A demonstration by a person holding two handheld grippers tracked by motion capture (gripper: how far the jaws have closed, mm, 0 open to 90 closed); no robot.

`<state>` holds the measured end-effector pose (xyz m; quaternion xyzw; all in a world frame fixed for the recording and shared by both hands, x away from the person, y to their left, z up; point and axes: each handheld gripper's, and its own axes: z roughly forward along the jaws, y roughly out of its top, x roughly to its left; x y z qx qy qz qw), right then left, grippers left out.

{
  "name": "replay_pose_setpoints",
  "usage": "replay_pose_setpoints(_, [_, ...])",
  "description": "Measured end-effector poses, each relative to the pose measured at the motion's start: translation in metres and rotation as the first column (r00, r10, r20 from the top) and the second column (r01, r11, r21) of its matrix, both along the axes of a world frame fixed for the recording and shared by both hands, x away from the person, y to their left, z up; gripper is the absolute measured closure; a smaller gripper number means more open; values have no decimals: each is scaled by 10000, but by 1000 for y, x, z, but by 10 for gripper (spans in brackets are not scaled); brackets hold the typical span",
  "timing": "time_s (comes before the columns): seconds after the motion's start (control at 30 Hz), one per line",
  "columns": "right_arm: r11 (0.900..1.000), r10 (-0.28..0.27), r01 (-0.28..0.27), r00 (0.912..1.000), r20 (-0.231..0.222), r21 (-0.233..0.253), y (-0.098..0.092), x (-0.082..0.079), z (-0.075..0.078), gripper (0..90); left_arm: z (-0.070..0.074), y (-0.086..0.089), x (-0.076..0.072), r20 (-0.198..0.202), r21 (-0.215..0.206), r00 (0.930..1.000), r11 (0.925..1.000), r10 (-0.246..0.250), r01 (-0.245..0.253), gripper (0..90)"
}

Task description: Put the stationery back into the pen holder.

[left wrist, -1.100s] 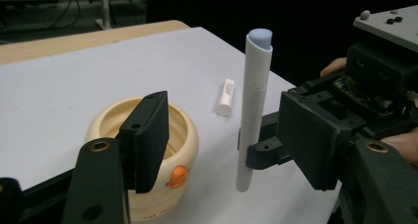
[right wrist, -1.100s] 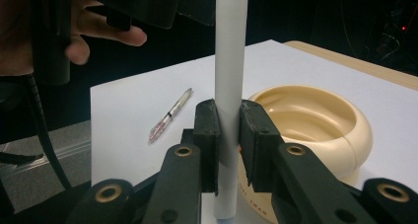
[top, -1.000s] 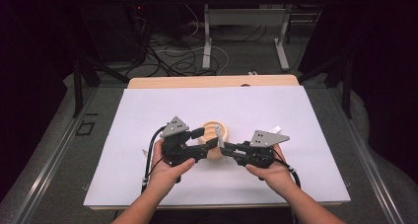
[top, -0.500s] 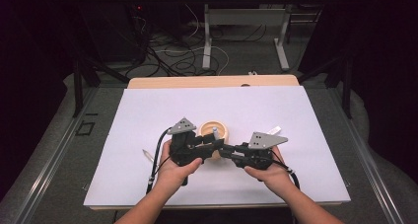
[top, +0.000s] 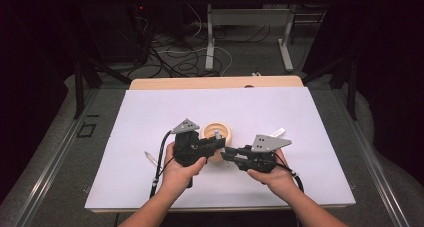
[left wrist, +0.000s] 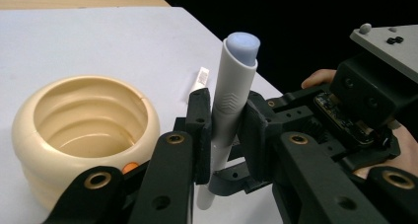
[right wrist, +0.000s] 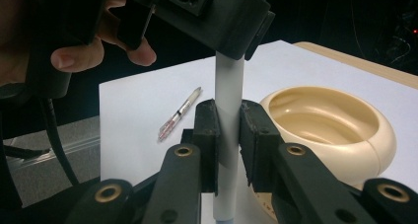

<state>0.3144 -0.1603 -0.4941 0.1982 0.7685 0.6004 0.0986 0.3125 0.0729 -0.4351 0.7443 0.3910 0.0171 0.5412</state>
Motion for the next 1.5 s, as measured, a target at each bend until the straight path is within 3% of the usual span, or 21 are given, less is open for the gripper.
replay_pose_setpoints(0.33, [9998,-91,91,10000,10,150,-1,1,0,779,1,-1,1,-85,67,9999,9999,82,-81,775])
replay_pose_setpoints(0.57, [9994,-201,209,9994,-287,270,-4,2,1,706,4,-1,4,-35,216,10000,9997,78,-78,775])
replay_pose_setpoints(0.8, [9992,-281,295,9983,-507,267,-6,4,-1,640,8,1,10,129,314,9992,9988,374,-378,775])
replay_pose_setpoints(1.5, [9965,-768,787,9950,-633,284,-14,9,-9,471,40,8,37,795,591,9904,9913,1131,-1179,776])
